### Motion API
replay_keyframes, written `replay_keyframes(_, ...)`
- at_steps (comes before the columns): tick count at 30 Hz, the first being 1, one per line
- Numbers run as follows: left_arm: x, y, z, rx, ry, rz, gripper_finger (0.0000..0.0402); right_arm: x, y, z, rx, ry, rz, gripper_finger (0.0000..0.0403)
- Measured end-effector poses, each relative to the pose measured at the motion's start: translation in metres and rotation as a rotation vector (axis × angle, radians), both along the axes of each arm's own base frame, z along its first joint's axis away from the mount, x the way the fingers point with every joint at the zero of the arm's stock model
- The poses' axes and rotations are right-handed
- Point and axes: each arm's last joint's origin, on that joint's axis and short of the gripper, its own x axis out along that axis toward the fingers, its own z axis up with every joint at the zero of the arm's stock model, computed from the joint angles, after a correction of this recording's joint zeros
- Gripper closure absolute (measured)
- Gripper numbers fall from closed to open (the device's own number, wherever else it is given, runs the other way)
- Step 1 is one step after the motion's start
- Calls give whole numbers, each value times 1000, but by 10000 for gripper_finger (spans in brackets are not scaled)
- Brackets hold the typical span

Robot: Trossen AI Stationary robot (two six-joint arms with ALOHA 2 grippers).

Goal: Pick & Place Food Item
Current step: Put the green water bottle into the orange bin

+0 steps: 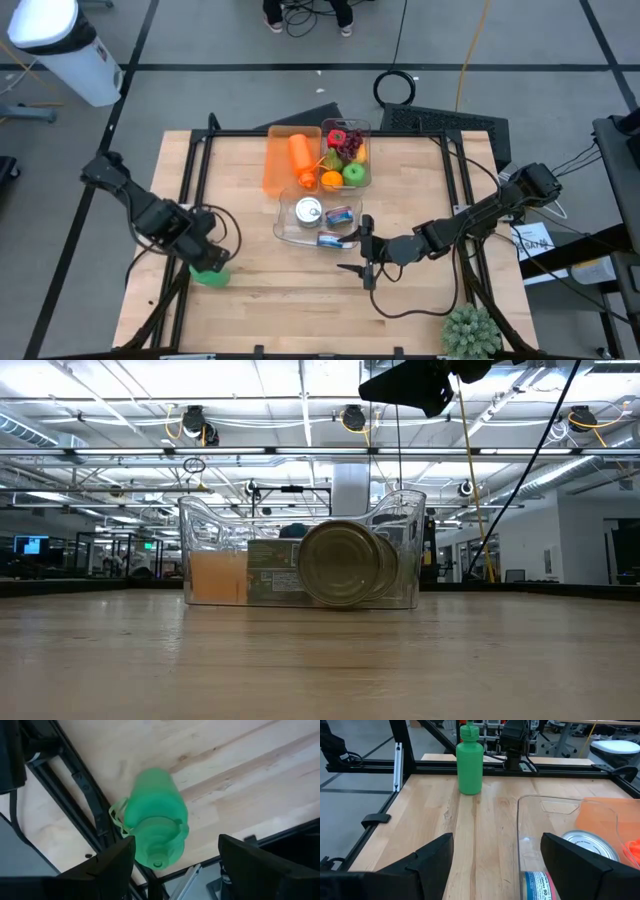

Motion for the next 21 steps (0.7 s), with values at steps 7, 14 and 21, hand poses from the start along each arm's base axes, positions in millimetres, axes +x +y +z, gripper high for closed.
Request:
replay_keyframes(7, 7, -14, -10, 32, 62, 15, 103, 0, 1, 0, 0, -1, 3, 122)
replay_keyframes(14, 9, -21, -20, 55, 116, 48, 103, 0, 1, 1, 8, -11, 3, 122)
replay_keyframes(21, 1, -22, -42, 65, 235, 43, 103, 0, 1, 1, 14, -15, 2, 122)
